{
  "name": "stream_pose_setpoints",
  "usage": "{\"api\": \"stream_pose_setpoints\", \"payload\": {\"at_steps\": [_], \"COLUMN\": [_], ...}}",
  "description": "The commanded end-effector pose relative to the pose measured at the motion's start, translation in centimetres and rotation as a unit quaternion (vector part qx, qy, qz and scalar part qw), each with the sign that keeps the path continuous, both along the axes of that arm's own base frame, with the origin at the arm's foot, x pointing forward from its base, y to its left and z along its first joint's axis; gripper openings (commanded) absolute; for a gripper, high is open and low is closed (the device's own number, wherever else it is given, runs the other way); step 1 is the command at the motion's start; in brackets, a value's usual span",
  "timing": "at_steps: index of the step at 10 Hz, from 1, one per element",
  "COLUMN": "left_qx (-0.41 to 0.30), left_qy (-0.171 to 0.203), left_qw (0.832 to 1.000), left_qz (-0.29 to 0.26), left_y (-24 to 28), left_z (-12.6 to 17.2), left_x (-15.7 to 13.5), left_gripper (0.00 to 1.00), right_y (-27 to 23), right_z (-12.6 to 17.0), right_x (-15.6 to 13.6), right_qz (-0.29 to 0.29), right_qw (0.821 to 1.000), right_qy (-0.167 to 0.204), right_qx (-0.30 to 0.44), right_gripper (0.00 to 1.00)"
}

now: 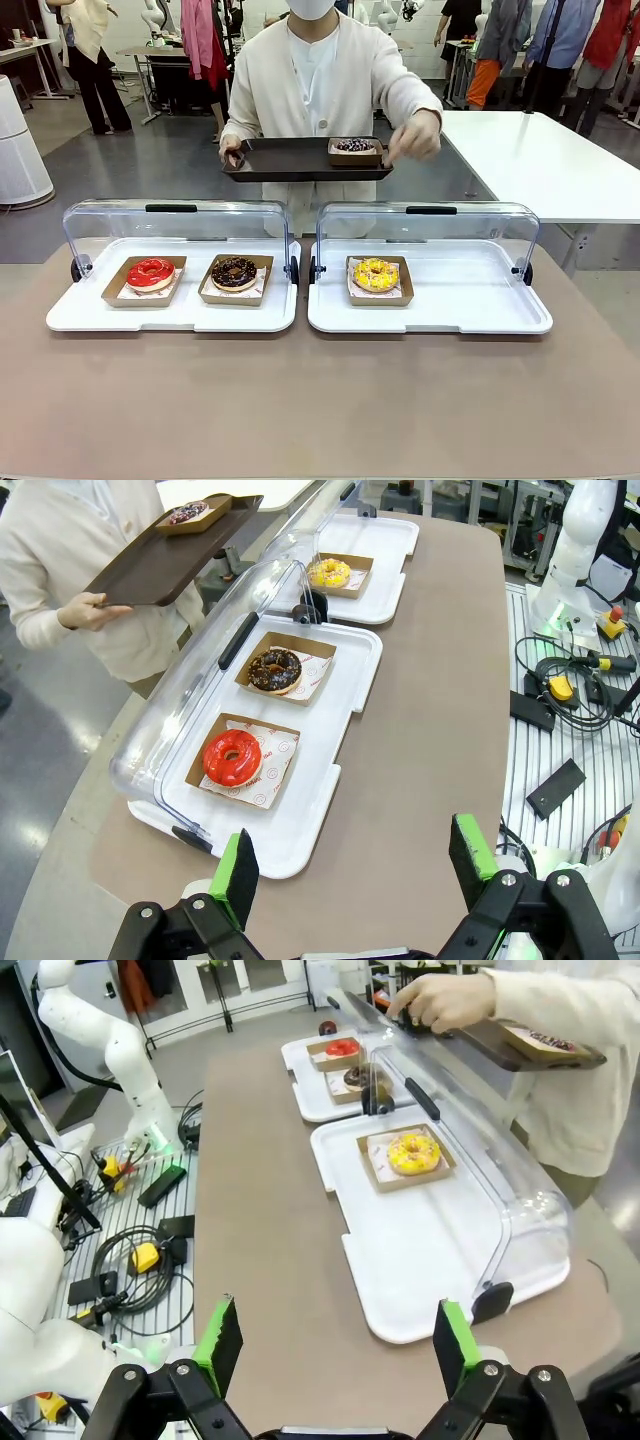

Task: Provide the desired donut to the person.
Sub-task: Pick up and lift the Paper togo box containing the Donut pointed at by the person.

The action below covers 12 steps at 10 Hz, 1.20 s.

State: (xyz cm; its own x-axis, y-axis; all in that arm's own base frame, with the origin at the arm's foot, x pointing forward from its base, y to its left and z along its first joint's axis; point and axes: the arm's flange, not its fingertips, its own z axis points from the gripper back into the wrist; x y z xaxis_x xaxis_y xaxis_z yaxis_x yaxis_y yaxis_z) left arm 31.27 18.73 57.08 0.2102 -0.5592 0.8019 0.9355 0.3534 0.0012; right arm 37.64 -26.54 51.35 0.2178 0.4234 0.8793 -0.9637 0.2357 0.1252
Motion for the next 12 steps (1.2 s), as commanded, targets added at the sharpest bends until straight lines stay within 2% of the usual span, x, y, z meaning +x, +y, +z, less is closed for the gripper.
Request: {"api": "stream_pose_setpoints", "payload": {"at_steps": [1, 12], "left_qx": [-0.004, -0.004], "left_qy": [-0.006, -0.006], "left_qw": [1.0, 1.0], "left_qz": [-0.002, -0.002], "left_y": [-0.09, -0.09], "left_z": [0.02, 0.02], "left_x": [0.05, 0.05], "left_gripper": [1.0, 1.0], "right_y": [-0.22, -0.22], "right_z": [-0.13, -0.13], "right_x": [0.05, 0.05], "right_qz": [-0.002, -0.002], "right_qw": [1.0, 1.0], "right_qy": [0.001, 0.001], "right_qx": [0.002, 0.002], "right_gripper": [1.0, 1.0]}}
